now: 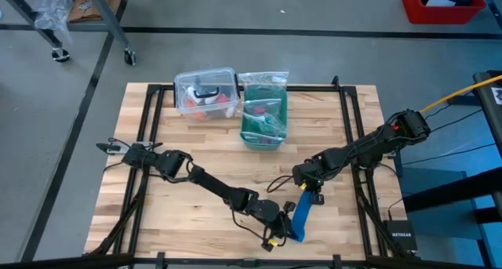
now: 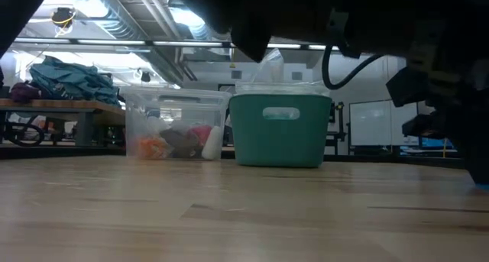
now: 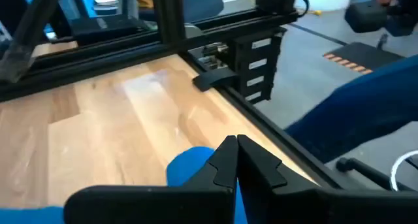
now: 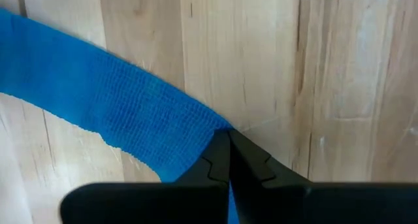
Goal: Roll bandage
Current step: Roll the blue bandage
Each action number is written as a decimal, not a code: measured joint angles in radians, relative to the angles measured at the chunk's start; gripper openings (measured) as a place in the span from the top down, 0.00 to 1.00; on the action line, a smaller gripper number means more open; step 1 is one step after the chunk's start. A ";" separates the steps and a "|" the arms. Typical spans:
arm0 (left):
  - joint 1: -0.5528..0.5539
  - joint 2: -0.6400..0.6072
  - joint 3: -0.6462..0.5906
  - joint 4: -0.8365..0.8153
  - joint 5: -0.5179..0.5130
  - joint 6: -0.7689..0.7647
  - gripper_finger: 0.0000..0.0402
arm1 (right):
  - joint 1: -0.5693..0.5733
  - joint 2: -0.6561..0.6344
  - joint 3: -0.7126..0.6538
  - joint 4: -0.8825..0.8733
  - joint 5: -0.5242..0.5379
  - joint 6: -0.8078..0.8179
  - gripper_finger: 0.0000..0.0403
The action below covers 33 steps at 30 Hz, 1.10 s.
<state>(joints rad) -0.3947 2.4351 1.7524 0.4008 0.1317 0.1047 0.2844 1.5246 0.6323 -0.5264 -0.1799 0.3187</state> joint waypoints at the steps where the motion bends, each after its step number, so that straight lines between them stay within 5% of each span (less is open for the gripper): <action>1: -0.002 0.000 0.003 -0.007 0.001 0.004 1.00 | 0.000 0.000 0.000 0.000 -0.001 -0.005 0.99; 33: 0.082 0.000 0.012 -0.110 -0.129 -0.029 1.00 | 0.003 0.007 0.037 -0.021 0.012 -0.017 0.99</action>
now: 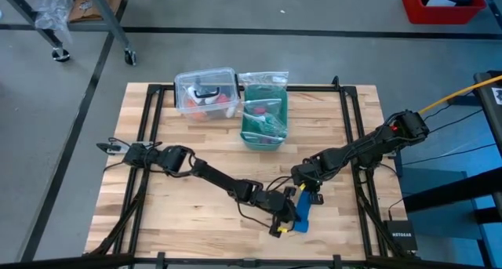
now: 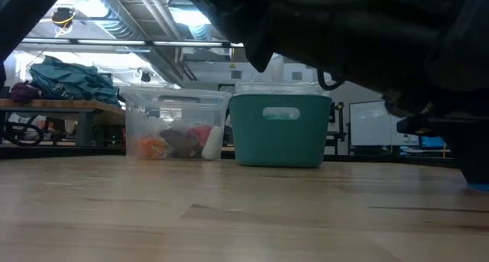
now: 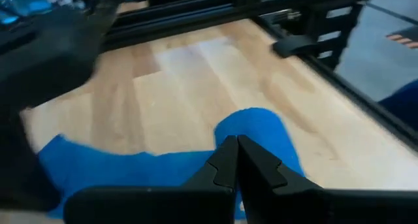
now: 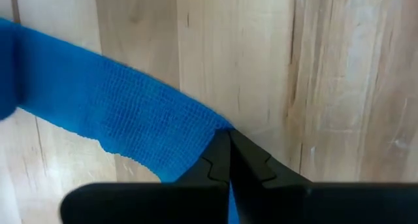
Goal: Roll bandage
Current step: Roll the blue bandage
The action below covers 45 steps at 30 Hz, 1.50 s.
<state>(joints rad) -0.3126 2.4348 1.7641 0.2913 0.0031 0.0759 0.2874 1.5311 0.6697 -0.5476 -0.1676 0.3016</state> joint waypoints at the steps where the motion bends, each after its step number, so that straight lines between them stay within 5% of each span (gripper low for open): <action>1: 0.005 0.000 0.000 -0.002 0.003 -0.011 1.00 | 0.000 0.000 0.000 0.000 0.000 0.004 0.99; 22: 0.034 0.000 -0.003 0.019 0.009 -0.026 1.00 | 0.000 -0.002 0.001 0.001 0.011 0.012 0.98; 34: -0.051 -0.008 0.001 0.014 0.070 0.152 1.00 | 0.000 -0.002 0.002 0.001 -0.020 -0.015 0.76; 45: -0.048 -0.008 0.000 -0.024 -0.001 0.208 1.00 | 0.000 -0.002 0.002 0.004 -0.014 -0.020 0.80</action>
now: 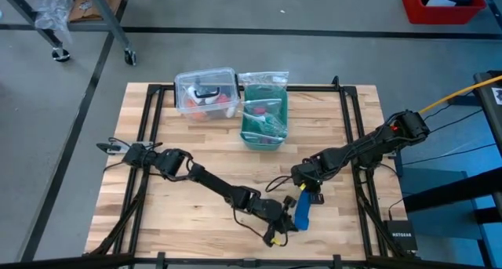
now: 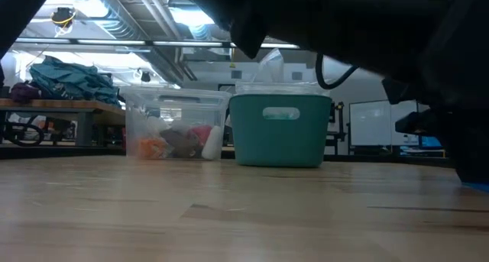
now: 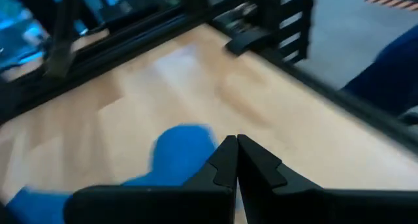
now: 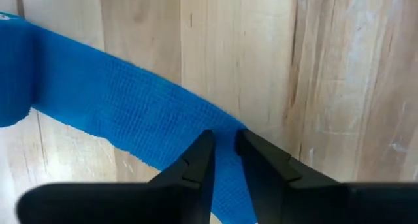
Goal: Roll bandage
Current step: Roll the blue bandage
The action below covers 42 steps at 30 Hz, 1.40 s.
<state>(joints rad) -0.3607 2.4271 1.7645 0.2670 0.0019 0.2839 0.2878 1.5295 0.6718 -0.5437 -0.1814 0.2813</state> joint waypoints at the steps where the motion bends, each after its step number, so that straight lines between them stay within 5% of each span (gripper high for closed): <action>1: 0.008 0.000 0.000 -0.010 -0.005 -0.014 1.00 | 0.000 0.000 0.002 -0.001 0.001 -0.002 0.81; 7: 0.048 -0.001 0.000 -0.033 -0.005 -0.073 1.00 | 0.000 0.003 0.034 -0.025 0.010 -0.058 0.81; 22: 0.111 -0.001 0.000 -0.047 0.001 -0.069 1.00 | -0.002 0.003 0.171 -0.345 0.226 -0.099 0.81; 42: 0.150 -0.023 -0.005 -0.039 -0.038 0.136 1.00 | 0.000 0.000 0.311 -0.638 0.358 -0.110 0.81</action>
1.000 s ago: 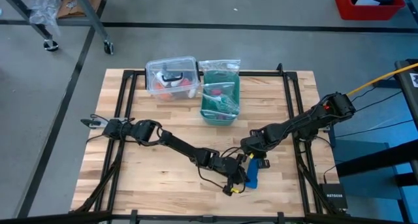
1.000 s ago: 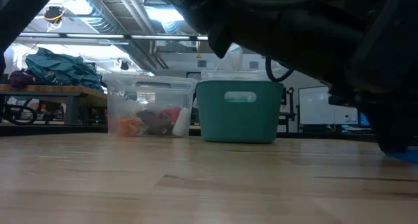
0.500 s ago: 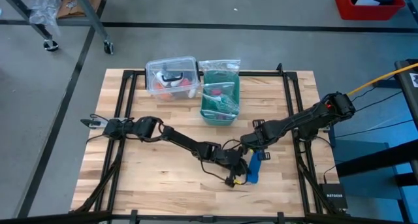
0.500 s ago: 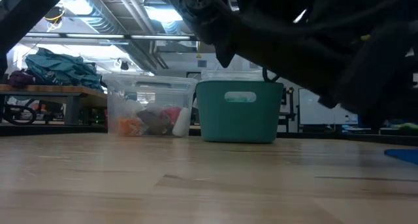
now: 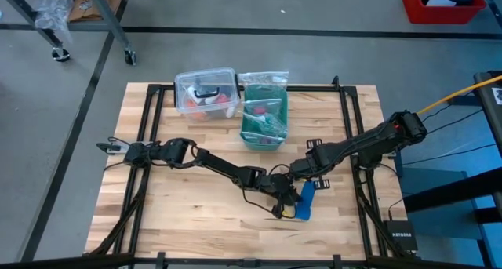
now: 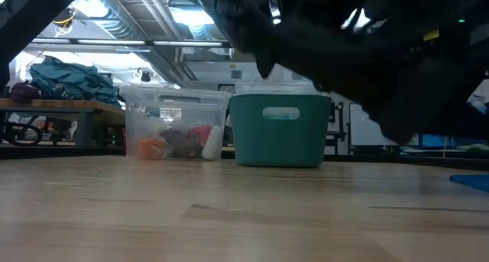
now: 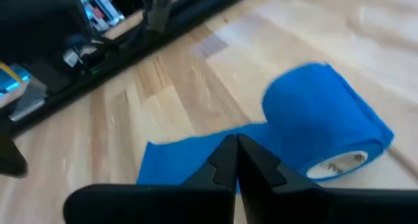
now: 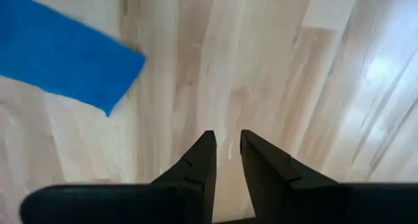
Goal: Roll bandage
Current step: Roll the blue bandage
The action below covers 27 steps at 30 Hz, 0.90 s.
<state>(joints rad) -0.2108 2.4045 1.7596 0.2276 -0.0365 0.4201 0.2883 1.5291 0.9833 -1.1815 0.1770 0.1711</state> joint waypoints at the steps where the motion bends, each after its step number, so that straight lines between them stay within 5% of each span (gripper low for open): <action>1: -0.002 -0.004 0.000 -0.002 -0.002 -0.002 1.00 | 0.000 -0.001 0.002 0.000 0.007 0.000 0.81; 9: -0.046 -0.030 0.000 -0.035 0.033 -0.075 1.00 | 0.001 -0.001 0.001 -0.007 0.009 -0.055 0.81; 19: -0.160 -0.040 0.003 -0.079 0.055 0.020 1.00 | 0.000 0.002 -0.002 -0.025 0.034 -0.074 0.81; 27: -0.143 -0.009 0.003 -0.080 0.049 0.001 1.00 | 0.000 0.002 -0.002 -0.020 0.038 -0.073 0.81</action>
<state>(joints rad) -0.3538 2.3959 1.7630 0.1474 0.0128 0.4213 0.2878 1.5307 0.9817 -1.2015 0.2149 0.0978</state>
